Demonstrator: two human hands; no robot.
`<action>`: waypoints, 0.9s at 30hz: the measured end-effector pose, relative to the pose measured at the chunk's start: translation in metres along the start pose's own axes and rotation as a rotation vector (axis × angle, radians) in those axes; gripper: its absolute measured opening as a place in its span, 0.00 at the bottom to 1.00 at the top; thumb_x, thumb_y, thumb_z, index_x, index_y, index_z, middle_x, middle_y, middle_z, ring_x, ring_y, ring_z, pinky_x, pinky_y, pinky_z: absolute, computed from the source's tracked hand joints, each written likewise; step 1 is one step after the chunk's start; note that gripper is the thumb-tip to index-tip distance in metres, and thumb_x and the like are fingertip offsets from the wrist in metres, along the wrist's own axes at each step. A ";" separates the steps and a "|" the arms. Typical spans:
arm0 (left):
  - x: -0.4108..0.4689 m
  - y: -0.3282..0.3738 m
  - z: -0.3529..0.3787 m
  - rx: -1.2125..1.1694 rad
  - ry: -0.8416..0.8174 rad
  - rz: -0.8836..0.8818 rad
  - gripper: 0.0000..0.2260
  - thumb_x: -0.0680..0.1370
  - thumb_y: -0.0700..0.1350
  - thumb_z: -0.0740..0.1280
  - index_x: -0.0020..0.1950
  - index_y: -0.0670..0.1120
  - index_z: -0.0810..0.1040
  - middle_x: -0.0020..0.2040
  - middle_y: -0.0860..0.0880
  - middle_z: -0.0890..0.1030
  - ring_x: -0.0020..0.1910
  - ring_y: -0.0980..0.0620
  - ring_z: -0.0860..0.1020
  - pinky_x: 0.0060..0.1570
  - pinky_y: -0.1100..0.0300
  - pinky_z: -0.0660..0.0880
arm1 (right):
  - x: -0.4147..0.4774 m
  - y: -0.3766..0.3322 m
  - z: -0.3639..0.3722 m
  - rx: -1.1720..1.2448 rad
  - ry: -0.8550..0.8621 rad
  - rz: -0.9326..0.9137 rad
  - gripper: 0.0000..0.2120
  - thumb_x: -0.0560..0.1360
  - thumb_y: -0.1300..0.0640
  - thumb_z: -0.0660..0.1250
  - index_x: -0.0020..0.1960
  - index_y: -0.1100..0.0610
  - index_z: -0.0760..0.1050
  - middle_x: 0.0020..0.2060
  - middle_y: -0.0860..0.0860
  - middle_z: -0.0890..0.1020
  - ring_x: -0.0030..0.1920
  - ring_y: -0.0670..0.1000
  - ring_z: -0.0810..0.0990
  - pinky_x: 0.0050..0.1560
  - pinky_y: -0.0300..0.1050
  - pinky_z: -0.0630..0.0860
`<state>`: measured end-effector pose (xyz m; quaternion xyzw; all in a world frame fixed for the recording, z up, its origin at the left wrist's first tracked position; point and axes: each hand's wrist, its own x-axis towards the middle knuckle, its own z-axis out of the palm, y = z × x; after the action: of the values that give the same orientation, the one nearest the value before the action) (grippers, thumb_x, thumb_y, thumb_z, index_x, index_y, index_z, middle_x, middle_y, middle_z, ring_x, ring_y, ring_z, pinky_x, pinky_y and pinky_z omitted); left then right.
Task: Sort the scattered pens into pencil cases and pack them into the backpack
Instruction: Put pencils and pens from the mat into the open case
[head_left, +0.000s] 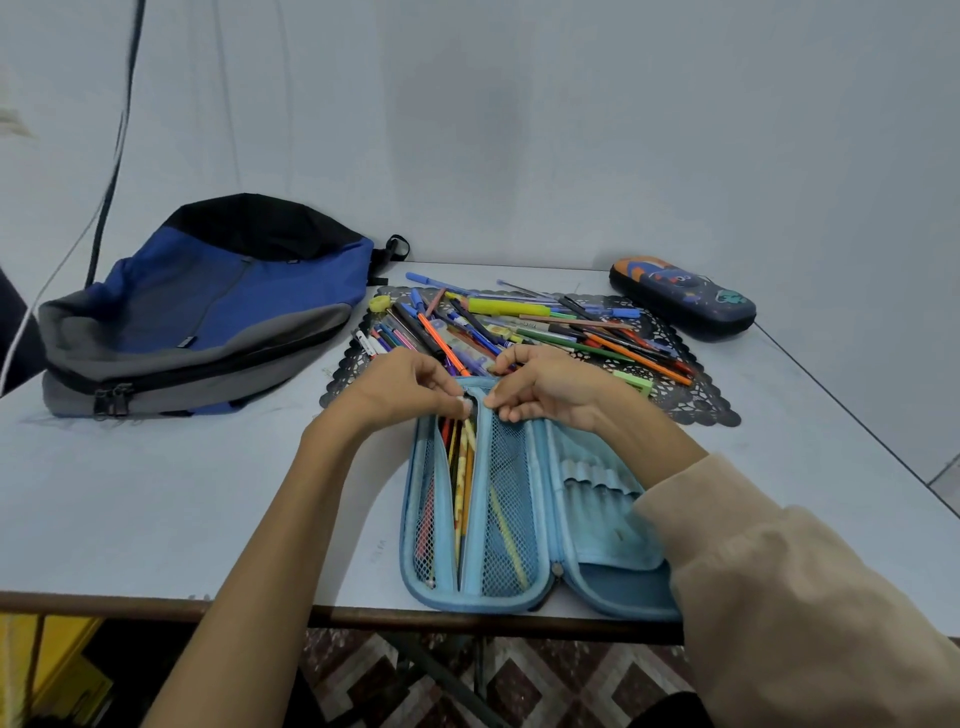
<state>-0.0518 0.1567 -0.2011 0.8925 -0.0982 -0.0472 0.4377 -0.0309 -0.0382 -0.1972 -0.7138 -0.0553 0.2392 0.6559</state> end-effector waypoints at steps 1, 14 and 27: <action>0.001 0.000 -0.001 0.011 -0.012 -0.013 0.09 0.67 0.46 0.79 0.43 0.46 0.84 0.35 0.52 0.83 0.38 0.58 0.78 0.46 0.58 0.74 | 0.000 0.001 0.000 0.006 0.003 -0.002 0.19 0.68 0.78 0.67 0.46 0.57 0.67 0.30 0.58 0.78 0.25 0.51 0.78 0.24 0.36 0.75; 0.000 -0.002 0.014 0.200 0.170 0.058 0.11 0.66 0.53 0.78 0.42 0.53 0.79 0.35 0.56 0.83 0.33 0.63 0.76 0.39 0.60 0.73 | 0.000 0.002 -0.003 0.008 -0.032 -0.014 0.17 0.70 0.76 0.67 0.46 0.57 0.67 0.29 0.56 0.79 0.25 0.49 0.78 0.24 0.35 0.75; -0.006 0.000 0.007 0.150 -0.035 0.133 0.09 0.71 0.45 0.76 0.41 0.60 0.82 0.49 0.44 0.78 0.48 0.46 0.75 0.50 0.53 0.71 | -0.001 0.003 -0.004 -0.006 -0.052 -0.025 0.16 0.70 0.75 0.68 0.44 0.57 0.67 0.30 0.56 0.79 0.26 0.49 0.78 0.25 0.34 0.75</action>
<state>-0.0590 0.1522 -0.2055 0.9134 -0.1680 -0.0264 0.3699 -0.0307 -0.0423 -0.1993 -0.7087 -0.0818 0.2491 0.6550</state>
